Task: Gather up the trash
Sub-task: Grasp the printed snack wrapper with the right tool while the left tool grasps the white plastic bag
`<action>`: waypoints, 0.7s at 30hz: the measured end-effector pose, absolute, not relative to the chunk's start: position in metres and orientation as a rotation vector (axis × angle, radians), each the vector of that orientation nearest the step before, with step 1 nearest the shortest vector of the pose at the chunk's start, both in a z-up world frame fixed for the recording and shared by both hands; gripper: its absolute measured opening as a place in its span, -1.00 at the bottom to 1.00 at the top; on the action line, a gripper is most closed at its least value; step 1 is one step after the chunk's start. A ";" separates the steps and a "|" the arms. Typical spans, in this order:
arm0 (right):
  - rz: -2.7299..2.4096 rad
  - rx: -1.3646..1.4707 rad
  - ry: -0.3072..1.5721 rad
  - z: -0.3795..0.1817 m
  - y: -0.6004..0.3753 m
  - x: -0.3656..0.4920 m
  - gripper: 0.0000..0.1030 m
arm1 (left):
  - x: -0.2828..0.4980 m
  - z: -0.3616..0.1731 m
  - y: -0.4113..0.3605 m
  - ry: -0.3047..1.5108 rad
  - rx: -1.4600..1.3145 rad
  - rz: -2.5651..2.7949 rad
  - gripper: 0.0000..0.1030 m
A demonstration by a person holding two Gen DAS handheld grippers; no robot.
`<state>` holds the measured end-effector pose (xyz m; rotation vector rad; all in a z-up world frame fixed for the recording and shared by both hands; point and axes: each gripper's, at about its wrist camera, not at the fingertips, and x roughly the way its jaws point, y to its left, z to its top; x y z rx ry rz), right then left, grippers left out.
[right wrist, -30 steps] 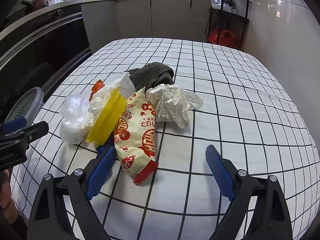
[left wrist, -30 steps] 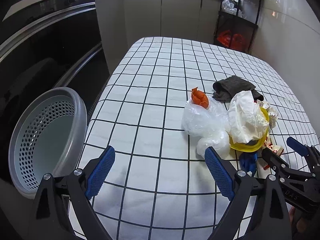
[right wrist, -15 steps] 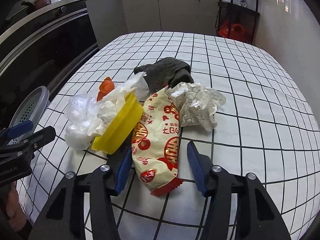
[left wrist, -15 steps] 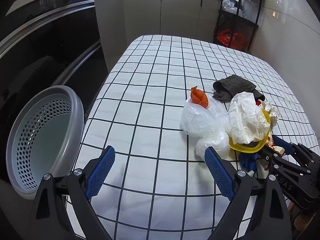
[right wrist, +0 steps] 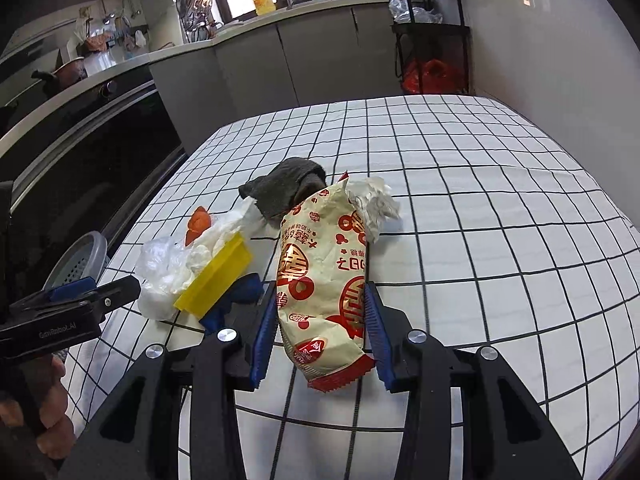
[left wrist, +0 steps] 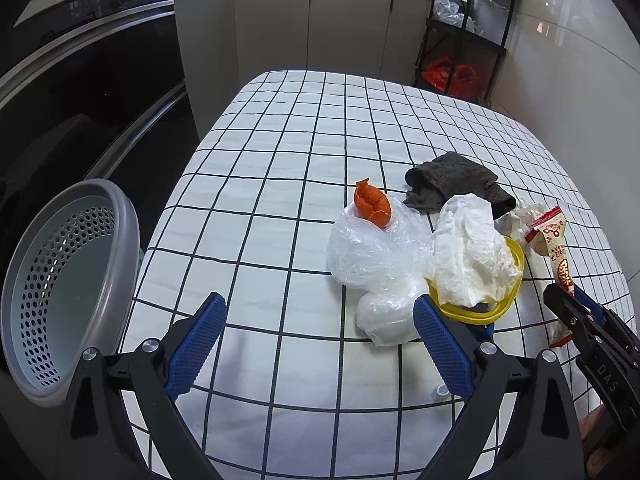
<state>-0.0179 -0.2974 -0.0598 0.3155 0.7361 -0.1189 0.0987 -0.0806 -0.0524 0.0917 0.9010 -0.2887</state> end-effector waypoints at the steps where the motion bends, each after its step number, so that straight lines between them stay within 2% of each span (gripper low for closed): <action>1: -0.125 0.326 0.733 -0.061 -0.301 -0.019 -0.22 | 0.100 -0.053 -0.082 0.902 0.094 -0.288 0.80; 12: -0.109 0.368 0.732 -0.065 -0.309 -0.027 -0.22 | 0.116 -0.068 -0.103 0.919 0.102 -0.303 0.80; 13: -0.108 0.365 0.733 -0.064 -0.308 -0.027 -0.22 | 0.117 -0.068 -0.104 0.916 0.103 -0.304 0.68; 14: -0.108 0.363 0.733 -0.064 -0.308 -0.027 -0.22 | 0.118 -0.069 -0.104 0.919 0.102 -0.315 0.41; 15: -0.107 0.363 0.733 -0.064 -0.308 -0.026 -0.22 | 0.118 -0.070 -0.106 0.930 0.102 -0.331 0.28; 17: -0.106 0.365 0.733 -0.064 -0.308 -0.026 -0.22 | 0.118 -0.071 -0.109 0.940 0.108 -0.349 -0.22; 18: -0.105 0.366 0.732 -0.064 -0.309 -0.027 -0.22 | 0.117 -0.070 -0.110 0.939 0.113 -0.355 -0.32; 21: -0.103 0.366 0.731 -0.063 -0.308 -0.029 -0.22 | 0.113 -0.065 -0.108 0.921 0.127 -0.348 -0.39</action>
